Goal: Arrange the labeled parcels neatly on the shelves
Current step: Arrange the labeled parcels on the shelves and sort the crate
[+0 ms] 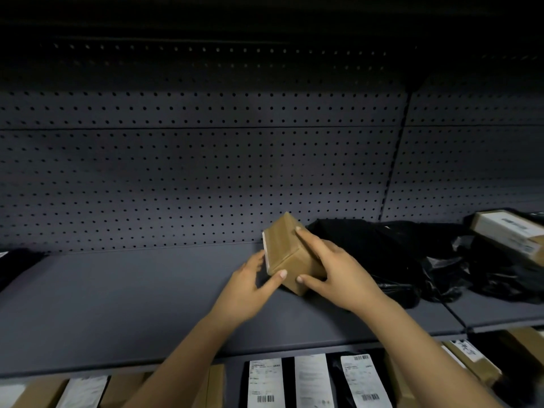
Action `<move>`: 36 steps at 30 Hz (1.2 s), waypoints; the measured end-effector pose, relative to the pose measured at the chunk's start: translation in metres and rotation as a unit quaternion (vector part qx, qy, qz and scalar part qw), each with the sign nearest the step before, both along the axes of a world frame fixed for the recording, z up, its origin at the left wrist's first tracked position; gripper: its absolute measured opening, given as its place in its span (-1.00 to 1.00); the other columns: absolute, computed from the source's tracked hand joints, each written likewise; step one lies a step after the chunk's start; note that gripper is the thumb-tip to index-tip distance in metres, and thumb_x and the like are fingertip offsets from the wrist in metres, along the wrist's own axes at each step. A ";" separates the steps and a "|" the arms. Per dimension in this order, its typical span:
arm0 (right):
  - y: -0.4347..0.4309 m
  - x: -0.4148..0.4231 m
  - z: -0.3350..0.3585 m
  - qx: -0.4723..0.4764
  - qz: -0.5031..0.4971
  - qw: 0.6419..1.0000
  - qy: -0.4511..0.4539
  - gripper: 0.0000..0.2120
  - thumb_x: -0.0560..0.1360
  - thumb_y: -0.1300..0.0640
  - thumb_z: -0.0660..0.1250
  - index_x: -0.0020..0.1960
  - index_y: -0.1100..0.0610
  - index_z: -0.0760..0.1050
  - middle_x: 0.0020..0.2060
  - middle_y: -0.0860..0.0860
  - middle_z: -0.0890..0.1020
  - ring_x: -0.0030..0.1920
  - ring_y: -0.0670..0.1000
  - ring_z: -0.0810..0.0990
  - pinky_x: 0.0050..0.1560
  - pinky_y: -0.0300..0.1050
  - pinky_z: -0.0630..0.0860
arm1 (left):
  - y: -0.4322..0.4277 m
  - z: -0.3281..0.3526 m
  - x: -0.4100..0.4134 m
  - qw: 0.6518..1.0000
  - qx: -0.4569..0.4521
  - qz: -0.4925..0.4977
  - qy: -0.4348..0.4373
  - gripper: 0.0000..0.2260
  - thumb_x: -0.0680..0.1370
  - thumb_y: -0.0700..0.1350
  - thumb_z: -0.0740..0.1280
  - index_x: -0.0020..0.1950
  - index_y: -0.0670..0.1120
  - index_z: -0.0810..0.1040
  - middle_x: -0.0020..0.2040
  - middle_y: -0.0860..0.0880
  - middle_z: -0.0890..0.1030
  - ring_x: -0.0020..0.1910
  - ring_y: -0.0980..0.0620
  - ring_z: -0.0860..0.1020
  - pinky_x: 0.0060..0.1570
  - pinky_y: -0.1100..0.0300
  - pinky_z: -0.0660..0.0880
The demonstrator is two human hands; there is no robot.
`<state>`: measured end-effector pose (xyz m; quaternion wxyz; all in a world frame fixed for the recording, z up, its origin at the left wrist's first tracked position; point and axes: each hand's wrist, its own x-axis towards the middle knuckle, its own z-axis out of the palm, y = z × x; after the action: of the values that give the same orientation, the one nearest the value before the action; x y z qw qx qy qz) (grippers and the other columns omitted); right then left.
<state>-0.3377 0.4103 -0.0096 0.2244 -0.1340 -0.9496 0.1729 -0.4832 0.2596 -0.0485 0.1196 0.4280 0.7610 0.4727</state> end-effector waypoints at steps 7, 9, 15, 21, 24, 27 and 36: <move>-0.008 -0.008 -0.011 -0.089 -0.014 0.994 0.062 -0.43 0.46 -0.03 0.45 0.35 -0.10 0.24 0.17 -0.09 0.50 0.09 -0.10 0.54 0.08 -0.12 0.57 | -0.001 0.016 -0.001 0.997 0.046 0.010 0.060 -0.49 0.54 0.17 0.31 0.47 0.17 0.28 0.32 0.26 0.41 0.29 0.37 0.36 0.24 0.46 0.30; -0.010 -0.011 -0.018 -0.106 -0.015 0.993 0.059 -0.49 0.47 -0.03 0.44 0.31 -0.09 0.26 0.11 -0.07 0.55 0.04 -0.11 0.57 0.05 -0.06 0.59 | -0.003 0.018 -0.004 0.995 0.040 0.019 0.086 -0.45 0.56 0.16 0.30 0.51 0.07 0.28 0.38 0.18 0.40 0.34 0.27 0.36 0.31 0.30 0.35; -0.010 -0.016 -0.016 -0.050 -0.016 0.997 0.064 -0.46 0.48 0.01 0.43 0.38 0.05 0.32 0.47 0.02 0.27 0.45 0.00 0.29 0.38 -0.12 0.32 | -0.007 0.016 -0.006 0.994 0.027 0.027 0.107 -0.47 0.57 0.16 0.27 0.51 0.06 0.29 0.41 0.16 0.38 0.37 0.21 0.35 0.34 0.20 0.36; -0.004 -0.011 -0.010 0.018 -0.017 0.999 0.037 -0.36 0.48 0.00 0.40 0.48 0.01 0.23 0.41 0.02 0.39 0.49 0.03 0.17 0.46 -0.07 0.20 | 0.001 0.022 0.000 0.986 -0.001 -0.007 0.168 -0.51 0.58 0.15 0.26 0.49 0.07 0.31 0.40 0.25 0.30 0.41 0.22 0.24 0.36 0.33 0.18; 0.002 -0.003 -0.005 0.010 -0.054 0.998 0.020 -0.32 0.45 -0.03 0.43 0.47 0.00 0.22 0.30 0.03 0.49 0.37 0.04 0.32 0.32 -0.05 0.36 | 0.005 0.023 -0.004 0.988 -0.017 0.021 0.153 -0.46 0.55 0.16 0.31 0.48 0.04 0.31 0.42 0.13 0.34 0.41 0.11 0.28 0.36 0.21 0.26; 0.008 0.004 -0.002 -0.017 -0.077 0.997 -0.009 -0.22 0.42 -0.05 0.46 0.51 -0.03 0.13 0.25 0.02 0.50 0.28 0.03 0.38 0.20 -0.09 0.41 | 0.005 0.016 -0.005 0.992 -0.057 0.032 0.105 -0.44 0.54 0.14 0.35 0.46 -0.02 0.31 0.25 0.17 0.37 0.38 0.07 0.33 0.20 0.30 0.25; -0.003 0.002 -0.003 -0.089 -0.057 0.994 -0.013 -0.34 0.46 0.01 0.46 0.44 0.00 0.21 0.23 0.00 0.57 0.19 -0.02 0.56 0.09 -0.16 0.53 | 0.004 0.005 -0.003 0.999 0.005 0.015 0.034 -0.45 0.46 0.23 0.35 0.42 0.15 0.34 0.29 0.19 0.50 0.30 0.22 0.44 0.31 0.14 0.42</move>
<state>-0.3359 0.4075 -0.0121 0.2087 -0.2093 -0.9242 0.2419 -0.4858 0.2637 -0.0434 0.0844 0.4330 0.7685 0.4635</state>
